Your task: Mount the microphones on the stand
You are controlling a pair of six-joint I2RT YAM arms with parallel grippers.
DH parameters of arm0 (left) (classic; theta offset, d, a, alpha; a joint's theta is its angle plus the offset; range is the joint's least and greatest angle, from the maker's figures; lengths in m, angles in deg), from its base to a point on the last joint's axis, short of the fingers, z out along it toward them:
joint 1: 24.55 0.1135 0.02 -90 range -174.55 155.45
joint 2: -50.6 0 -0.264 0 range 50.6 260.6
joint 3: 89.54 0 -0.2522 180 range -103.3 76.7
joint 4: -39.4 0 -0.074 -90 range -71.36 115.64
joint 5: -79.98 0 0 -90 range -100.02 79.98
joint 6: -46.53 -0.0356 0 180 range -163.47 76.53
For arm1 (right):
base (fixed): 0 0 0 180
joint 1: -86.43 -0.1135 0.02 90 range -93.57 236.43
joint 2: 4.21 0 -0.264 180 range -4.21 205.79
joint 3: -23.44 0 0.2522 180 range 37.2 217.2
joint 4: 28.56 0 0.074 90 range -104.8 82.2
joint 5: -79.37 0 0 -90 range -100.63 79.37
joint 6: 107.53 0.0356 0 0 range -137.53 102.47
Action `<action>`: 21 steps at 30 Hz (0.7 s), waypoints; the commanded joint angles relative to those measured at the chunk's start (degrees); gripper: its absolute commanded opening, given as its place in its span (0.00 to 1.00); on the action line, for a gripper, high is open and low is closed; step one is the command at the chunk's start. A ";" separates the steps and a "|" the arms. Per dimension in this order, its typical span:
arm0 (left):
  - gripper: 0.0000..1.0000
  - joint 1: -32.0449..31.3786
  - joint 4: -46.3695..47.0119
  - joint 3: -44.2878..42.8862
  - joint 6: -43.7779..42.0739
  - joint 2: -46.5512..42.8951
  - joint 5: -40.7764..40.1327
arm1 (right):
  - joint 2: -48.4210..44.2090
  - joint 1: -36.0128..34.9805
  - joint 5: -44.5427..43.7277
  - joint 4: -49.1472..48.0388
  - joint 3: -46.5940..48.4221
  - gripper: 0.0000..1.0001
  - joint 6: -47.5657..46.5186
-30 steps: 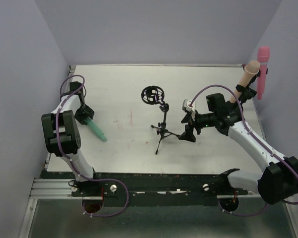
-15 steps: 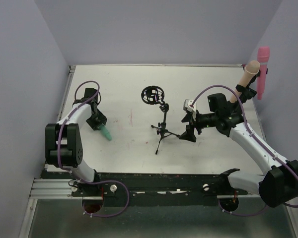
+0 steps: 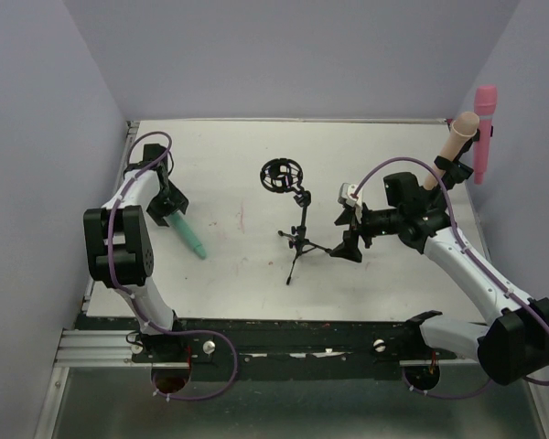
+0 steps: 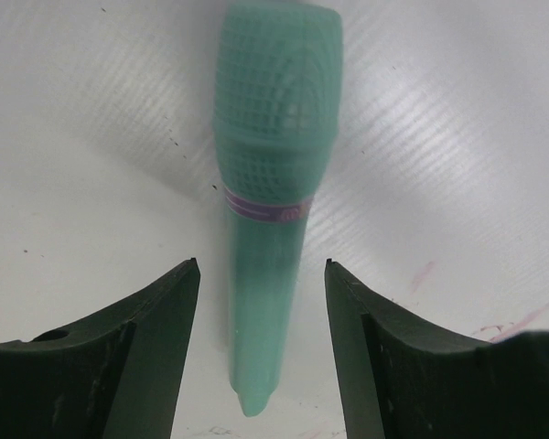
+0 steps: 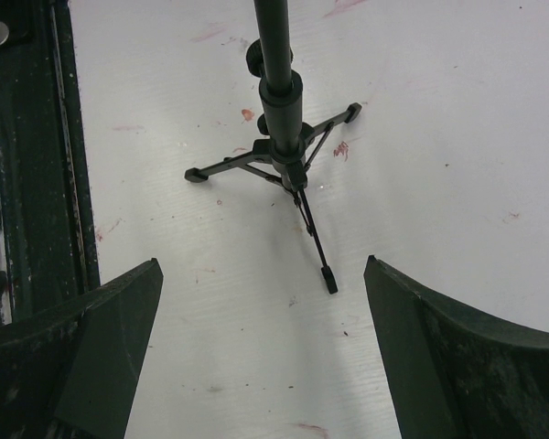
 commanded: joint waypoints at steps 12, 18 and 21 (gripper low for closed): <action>0.57 0.37 -7.58 -2.60 -1.75 4.62 -0.20 | -2.67 -0.05 1.74 2.17 0.96 1.00 -0.95; 0.57 0.55 -4.96 2.75 -2.36 0.68 0.94 | -3.02 -0.05 2.09 2.35 1.05 1.00 -1.12; 0.57 0.46 -3.55 5.39 -2.45 -1.09 2.17 | -3.28 -0.05 2.53 2.61 1.13 1.00 -1.30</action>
